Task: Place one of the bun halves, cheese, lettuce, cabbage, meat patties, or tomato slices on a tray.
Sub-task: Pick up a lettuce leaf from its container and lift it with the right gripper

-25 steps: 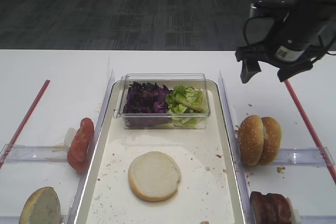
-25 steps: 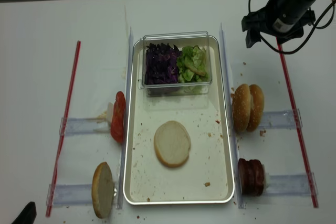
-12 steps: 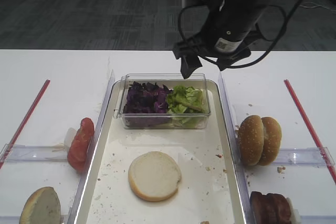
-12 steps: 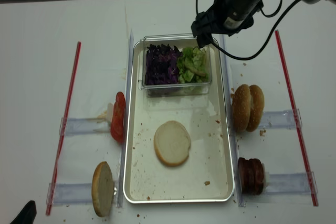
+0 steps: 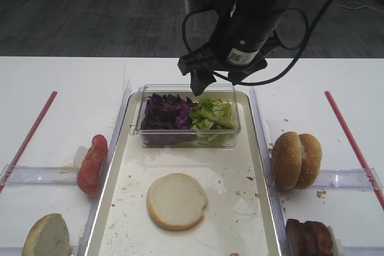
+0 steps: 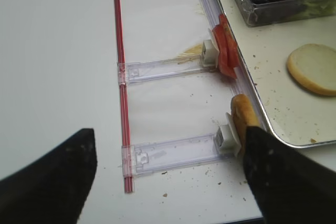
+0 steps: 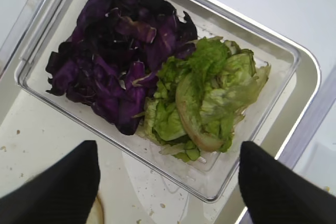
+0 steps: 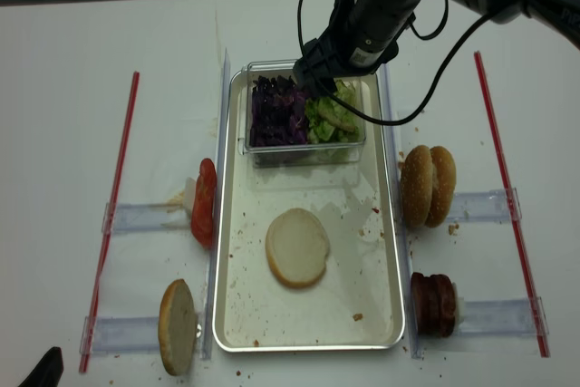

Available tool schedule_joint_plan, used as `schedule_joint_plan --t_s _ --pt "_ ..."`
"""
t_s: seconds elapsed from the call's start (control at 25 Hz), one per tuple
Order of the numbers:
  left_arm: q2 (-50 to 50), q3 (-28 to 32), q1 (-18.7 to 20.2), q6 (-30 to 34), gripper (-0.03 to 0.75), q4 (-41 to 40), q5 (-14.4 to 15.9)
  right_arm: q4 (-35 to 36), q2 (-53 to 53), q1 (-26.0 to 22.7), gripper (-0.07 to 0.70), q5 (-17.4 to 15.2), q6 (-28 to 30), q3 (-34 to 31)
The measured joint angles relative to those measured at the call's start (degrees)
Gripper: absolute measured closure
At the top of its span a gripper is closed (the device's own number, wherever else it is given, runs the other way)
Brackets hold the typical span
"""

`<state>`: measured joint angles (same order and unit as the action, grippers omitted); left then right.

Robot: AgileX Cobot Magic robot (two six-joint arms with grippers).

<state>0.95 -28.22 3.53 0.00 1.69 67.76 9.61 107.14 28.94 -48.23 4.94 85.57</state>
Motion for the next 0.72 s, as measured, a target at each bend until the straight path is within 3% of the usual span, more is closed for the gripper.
schedule_joint_plan --t_s 0.4,0.72 --pt "0.0 0.0 0.0 0.0 0.152 0.0 0.0 -1.0 1.57 0.0 0.079 0.07 0.0 1.4" --pt "0.0 0.0 0.0 0.0 0.152 0.0 0.0 -1.12 9.74 0.07 0.126 -3.37 0.0 8.55"
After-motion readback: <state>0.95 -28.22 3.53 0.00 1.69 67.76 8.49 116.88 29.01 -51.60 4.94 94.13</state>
